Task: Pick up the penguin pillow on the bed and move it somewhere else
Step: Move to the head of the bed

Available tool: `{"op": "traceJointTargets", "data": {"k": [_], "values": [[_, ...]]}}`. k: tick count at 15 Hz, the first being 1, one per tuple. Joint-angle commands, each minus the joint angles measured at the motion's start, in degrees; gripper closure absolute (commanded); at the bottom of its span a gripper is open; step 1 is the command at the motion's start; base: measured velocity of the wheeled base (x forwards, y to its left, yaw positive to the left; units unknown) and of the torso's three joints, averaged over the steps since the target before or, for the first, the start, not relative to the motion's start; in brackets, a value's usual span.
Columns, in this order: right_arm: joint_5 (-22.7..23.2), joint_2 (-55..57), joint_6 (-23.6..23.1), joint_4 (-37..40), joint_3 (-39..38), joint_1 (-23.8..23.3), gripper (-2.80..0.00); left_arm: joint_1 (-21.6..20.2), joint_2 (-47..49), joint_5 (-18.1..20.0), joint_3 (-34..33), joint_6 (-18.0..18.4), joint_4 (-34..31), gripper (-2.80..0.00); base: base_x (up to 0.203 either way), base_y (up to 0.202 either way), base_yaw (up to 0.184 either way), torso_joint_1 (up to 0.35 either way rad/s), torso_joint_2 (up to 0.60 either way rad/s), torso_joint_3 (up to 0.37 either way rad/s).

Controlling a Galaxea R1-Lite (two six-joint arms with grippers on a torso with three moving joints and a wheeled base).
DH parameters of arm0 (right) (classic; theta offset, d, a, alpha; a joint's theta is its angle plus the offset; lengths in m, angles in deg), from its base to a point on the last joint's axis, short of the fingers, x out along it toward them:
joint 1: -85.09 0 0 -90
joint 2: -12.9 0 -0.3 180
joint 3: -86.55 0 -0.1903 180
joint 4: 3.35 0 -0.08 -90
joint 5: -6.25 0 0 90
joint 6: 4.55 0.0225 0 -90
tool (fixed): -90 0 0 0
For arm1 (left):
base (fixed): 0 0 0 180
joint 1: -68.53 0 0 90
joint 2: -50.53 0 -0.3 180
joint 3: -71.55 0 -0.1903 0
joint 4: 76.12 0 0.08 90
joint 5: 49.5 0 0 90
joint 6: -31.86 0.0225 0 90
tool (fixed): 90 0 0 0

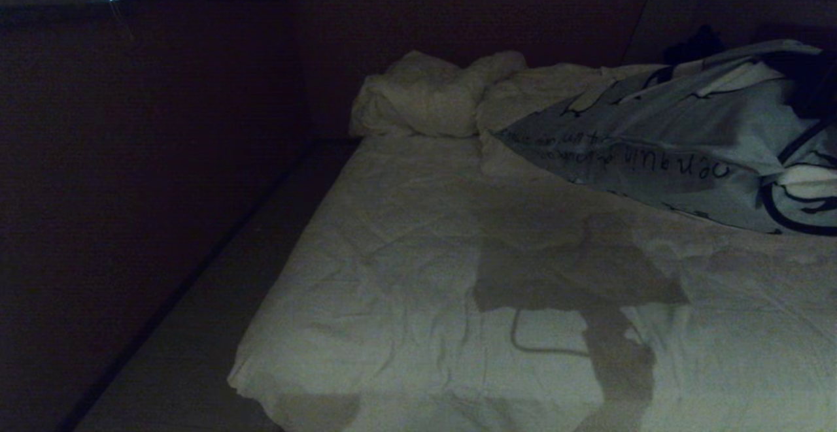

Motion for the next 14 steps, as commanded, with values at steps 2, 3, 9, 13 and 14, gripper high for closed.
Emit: {"op": "traceJointTargets", "data": {"k": [2, 3, 9, 13, 14], "values": [[0.12, -0.50, -0.06, -0.18, 0.04, -0.13, 0.00, 0.00, -0.02, -0.04, -0.09, -0.30, 0.02, 0.00, -0.150, 0.000, -0.001, 0.010, 0.00, 0.000], [0.12, -0.59, -0.01, -0.18, -0.04, -0.13, 0.00, 0.00, -0.02, -0.04, -0.09, -0.30, 0.02, 0.00, -0.157, 0.000, 0.002, -0.001, 0.00, -0.001], [-0.15, -0.85, 0.02, -0.27, 0.05, -0.31, 0.00, 0.00, -0.02, -0.04, -0.09, -0.30, 0.02, 0.00, -0.011, 0.000, 0.000, -0.002, 0.00, 0.001], [0.10, -0.94, 0.02, -0.29, 0.18, -2.31, 0.00, 0.00, -0.02, -0.04, -0.09, -0.30, 0.02, 0.00, 0.000, 0.000, 0.000, 0.000, 0.00, 0.000], [0.12, -0.94, 0.02, -0.30, 0.23, -2.71, 0.00, 0.00, -0.02, -0.04, -0.09, -0.30, -0.03, 0.00, 0.002, -0.058, 0.002, 0.006, 0.01, -0.005]]}}
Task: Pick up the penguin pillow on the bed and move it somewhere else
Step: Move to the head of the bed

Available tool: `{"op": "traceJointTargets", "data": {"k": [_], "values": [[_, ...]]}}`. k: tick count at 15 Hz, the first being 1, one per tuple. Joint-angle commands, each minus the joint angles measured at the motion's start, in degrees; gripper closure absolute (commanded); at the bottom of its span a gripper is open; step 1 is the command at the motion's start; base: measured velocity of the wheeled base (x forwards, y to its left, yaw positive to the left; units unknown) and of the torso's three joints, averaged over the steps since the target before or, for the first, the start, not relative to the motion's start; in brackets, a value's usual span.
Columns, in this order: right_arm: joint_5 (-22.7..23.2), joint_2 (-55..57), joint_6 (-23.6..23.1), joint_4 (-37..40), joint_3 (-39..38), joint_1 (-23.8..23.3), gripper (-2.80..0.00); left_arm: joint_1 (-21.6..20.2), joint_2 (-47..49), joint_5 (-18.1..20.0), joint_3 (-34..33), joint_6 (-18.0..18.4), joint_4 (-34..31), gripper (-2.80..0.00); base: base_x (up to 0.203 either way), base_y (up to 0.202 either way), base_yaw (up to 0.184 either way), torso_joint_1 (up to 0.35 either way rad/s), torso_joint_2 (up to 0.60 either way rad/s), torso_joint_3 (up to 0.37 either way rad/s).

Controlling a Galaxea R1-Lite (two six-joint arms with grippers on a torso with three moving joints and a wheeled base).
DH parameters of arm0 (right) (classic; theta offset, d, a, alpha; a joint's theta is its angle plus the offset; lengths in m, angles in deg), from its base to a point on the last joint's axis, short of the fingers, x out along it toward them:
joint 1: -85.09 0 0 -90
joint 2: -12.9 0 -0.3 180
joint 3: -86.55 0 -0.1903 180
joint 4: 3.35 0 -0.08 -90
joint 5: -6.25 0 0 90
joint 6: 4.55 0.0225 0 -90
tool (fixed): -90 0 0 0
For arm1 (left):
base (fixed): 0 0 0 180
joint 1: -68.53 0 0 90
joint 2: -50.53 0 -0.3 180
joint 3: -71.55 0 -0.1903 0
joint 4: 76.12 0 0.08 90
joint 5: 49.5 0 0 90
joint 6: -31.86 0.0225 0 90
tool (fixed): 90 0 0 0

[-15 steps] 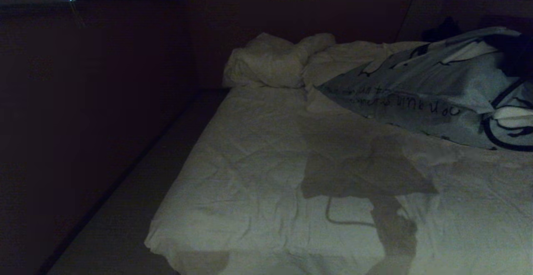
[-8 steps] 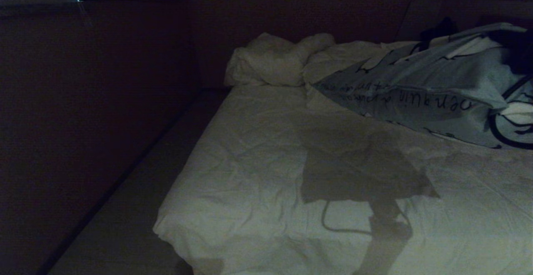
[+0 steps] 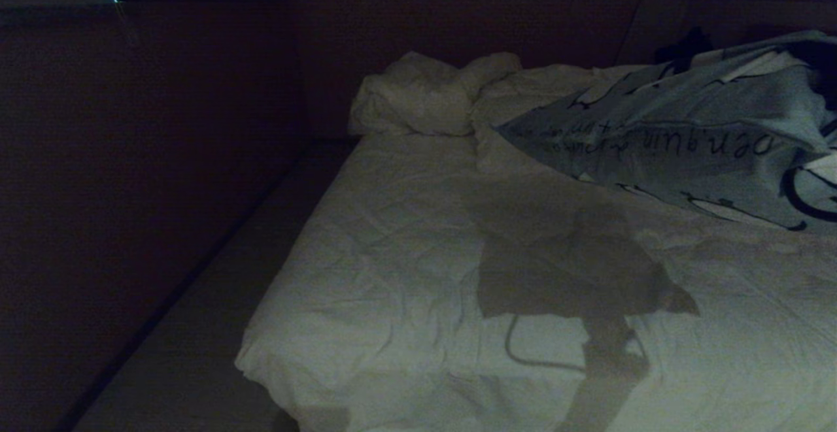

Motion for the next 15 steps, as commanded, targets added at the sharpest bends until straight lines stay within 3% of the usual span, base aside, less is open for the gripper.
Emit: {"op": "traceJointTargets", "data": {"k": [1, 8, 15], "values": [[0.15, 0.05, -0.03, -0.16, 0.11, -1.11, 0.00, -0.10, -0.02, -0.02, -0.09, -0.02, -0.05, 0.00, 0.001, -0.115, 0.002, 0.000, 0.00, 0.004], [0.83, 0.78, 2.01, -0.09, 1.50, -5.75, 0.00, -0.10, -0.02, -0.02, -0.09, -0.02, -0.08, 0.00, 0.000, -0.192, -0.002, 0.003, 0.00, 0.001], [6.10, 2.79, 6.58, 0.01, 3.74, -13.28, 0.00, -0.10, -0.02, -0.02, -0.09, -0.02, -0.07, 0.00, 0.000, -0.197, 0.001, 0.001, 0.00, 0.002]]}}
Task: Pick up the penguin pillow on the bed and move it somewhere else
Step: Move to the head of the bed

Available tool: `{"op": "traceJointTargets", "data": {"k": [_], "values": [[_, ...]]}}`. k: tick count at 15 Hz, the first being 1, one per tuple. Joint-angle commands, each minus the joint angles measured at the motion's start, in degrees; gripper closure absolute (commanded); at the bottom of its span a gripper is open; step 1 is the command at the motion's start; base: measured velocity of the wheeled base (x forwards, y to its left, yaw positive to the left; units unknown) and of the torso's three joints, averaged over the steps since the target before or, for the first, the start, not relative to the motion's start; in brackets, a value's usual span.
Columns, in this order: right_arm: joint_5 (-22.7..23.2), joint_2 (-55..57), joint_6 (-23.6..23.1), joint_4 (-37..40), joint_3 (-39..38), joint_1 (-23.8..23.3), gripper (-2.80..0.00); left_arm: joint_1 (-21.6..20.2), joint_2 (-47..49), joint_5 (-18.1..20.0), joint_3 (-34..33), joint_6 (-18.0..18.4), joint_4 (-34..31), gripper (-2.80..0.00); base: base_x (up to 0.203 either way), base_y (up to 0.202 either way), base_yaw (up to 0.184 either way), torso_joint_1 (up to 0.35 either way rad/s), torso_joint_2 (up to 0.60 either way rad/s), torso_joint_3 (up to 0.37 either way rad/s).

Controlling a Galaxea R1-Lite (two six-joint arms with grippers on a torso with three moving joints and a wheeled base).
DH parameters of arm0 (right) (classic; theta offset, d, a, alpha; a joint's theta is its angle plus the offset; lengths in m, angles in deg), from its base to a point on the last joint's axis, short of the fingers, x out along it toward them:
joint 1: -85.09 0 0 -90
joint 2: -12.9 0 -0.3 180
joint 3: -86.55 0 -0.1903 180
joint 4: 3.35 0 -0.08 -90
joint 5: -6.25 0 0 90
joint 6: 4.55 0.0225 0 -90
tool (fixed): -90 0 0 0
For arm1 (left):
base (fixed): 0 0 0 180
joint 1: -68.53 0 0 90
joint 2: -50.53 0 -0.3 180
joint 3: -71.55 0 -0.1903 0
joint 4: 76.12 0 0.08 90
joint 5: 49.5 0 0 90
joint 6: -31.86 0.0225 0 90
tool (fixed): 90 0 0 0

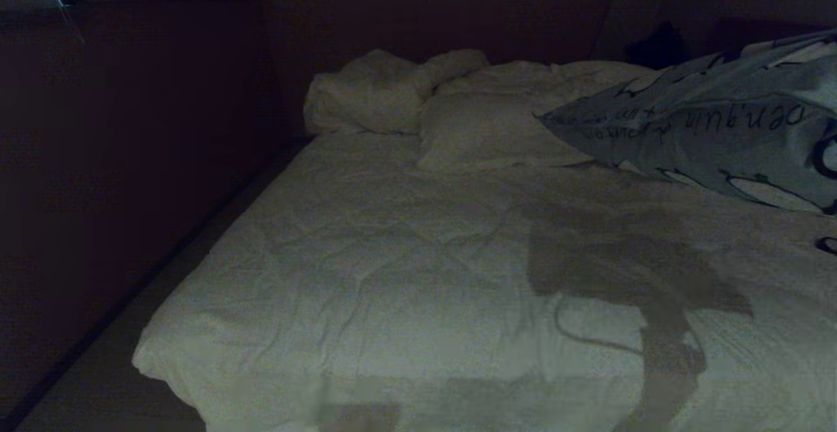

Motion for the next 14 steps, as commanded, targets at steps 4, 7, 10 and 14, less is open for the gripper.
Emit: {"op": "traceJointTargets", "data": {"k": [4, 7, 10, 14], "values": [[5.44, 4.59, 5.01, -0.16, 3.41, -7.88, 0.00, 0.00, -0.02, -0.02, -0.09, 0.13, 0.01, 0.00, 0.000, -0.194, 0.001, 0.004, 0.00, -0.001], [8.53, 7.30, 7.75, -0.10, 5.18, -10.98, 0.00, 0.00, -0.02, -0.02, -0.09, 0.30, 0.01, 0.00, 0.000, -0.195, 0.000, 0.004, 0.00, 0.005], [8.76, 8.25, 8.08, -0.11, 5.96, -12.81, 0.00, 0.09, -0.02, -0.02, -0.09, 0.30, 0.01, 0.00, 0.000, -0.195, 0.000, 0.002, 0.00, 0.005], [12.53, 9.12, 10.64, -0.27, 6.50, -16.86, 0.00, 0.00, -0.02, -0.02, -0.09, 0.22, 0.01, 0.00, 0.000, -0.196, 0.000, 0.003, 0.00, 0.003]]}}
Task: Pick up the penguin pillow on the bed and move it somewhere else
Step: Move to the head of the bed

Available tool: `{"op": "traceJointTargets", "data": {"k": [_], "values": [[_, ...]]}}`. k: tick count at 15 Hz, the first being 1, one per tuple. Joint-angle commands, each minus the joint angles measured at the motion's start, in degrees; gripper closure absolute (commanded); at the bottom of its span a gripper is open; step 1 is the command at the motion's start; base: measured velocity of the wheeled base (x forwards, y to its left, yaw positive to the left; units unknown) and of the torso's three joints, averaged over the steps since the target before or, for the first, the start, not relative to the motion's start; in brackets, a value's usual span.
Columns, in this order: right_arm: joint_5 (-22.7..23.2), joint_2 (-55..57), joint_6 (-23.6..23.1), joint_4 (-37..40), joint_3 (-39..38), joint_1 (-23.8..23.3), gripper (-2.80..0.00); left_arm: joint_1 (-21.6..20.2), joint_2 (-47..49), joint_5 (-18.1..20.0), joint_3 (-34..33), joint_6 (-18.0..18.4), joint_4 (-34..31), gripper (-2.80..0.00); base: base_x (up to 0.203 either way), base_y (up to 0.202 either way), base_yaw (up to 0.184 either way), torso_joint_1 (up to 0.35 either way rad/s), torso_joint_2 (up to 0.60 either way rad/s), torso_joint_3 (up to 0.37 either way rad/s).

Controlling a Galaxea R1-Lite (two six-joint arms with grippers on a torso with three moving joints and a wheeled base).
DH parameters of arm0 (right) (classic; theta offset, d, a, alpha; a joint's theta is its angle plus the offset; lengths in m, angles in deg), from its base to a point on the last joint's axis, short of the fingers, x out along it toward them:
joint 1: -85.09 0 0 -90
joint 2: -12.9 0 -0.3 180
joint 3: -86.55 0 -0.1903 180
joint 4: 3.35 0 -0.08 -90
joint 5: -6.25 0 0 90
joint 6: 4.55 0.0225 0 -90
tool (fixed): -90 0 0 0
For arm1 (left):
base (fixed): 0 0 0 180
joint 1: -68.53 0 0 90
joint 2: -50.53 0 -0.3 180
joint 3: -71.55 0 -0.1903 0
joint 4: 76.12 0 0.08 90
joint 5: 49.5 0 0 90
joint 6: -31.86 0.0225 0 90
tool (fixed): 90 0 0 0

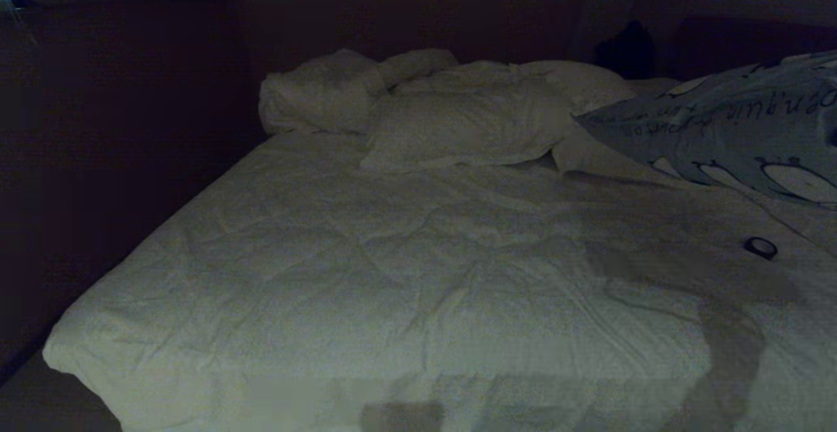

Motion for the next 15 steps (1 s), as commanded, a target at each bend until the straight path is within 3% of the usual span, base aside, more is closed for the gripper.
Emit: {"op": "traceJointTargets", "data": {"k": [1, 5, 15], "values": [[2.88, 1.33, 1.87, -0.22, 0.88, -2.32, 0.00, 0.00, -0.02, -0.02, -0.09, -0.09, -0.01, 0.00, 0.000, -0.197, -0.001, 0.002, 0.00, 0.003], [5.56, 2.59, 3.97, -0.17, 1.87, -4.11, 0.00, 0.00, -0.02, -0.02, -0.09, -0.09, -0.01, 0.00, 0.000, -0.196, 0.002, 0.001, 0.00, 0.000], [5.76, 2.58, 4.25, -0.25, 1.87, -4.20, 0.00, 0.00, -0.02, -0.02, -0.09, -0.09, -0.01, 0.00, 0.000, -0.194, 0.000, 0.002, 0.00, 0.002]]}}
